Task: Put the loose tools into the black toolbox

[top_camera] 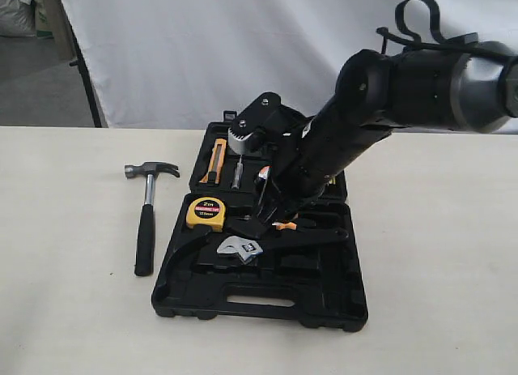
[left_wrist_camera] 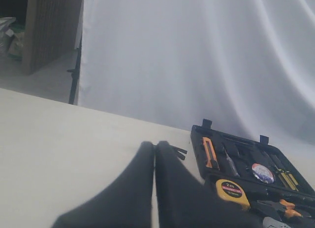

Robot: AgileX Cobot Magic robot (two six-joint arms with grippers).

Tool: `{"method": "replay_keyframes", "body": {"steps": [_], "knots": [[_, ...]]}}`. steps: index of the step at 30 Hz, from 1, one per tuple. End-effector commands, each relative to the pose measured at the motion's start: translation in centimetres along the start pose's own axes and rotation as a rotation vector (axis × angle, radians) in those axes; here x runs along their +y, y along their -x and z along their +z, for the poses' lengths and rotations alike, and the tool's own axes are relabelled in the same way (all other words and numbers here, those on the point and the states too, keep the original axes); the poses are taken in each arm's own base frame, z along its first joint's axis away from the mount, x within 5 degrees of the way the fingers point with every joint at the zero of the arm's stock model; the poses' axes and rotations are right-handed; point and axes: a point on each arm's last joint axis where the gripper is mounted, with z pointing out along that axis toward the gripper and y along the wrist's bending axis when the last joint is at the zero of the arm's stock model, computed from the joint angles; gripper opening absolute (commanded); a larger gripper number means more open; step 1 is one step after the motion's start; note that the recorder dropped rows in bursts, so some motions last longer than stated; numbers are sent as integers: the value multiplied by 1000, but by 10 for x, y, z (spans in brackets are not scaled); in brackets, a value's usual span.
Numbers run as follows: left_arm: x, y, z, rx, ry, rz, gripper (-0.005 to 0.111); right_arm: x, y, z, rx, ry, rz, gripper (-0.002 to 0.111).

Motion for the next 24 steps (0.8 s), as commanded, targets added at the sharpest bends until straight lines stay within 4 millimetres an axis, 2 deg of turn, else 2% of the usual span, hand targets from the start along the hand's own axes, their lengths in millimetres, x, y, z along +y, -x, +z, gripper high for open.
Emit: {"method": "replay_keyframes", "body": {"steps": [1, 9, 12, 18, 24], "knots": [[-1, 2, 0, -12, -11, 1, 1, 4, 2, 1, 27, -12, -163, 62], [-1, 2, 0, -12, -11, 1, 1, -1, 1, 1, 44, -60, -274, 63], [-1, 2, 0, -12, -11, 1, 1, -3, 1, 9, 52, -54, -278, 63], [-1, 2, 0, -12, -11, 1, 1, -11, 5, 38, 102, -27, -292, 63], [-1, 2, 0, -12, -11, 1, 1, -18, 11, 44, 178, 42, -313, 63]]}}
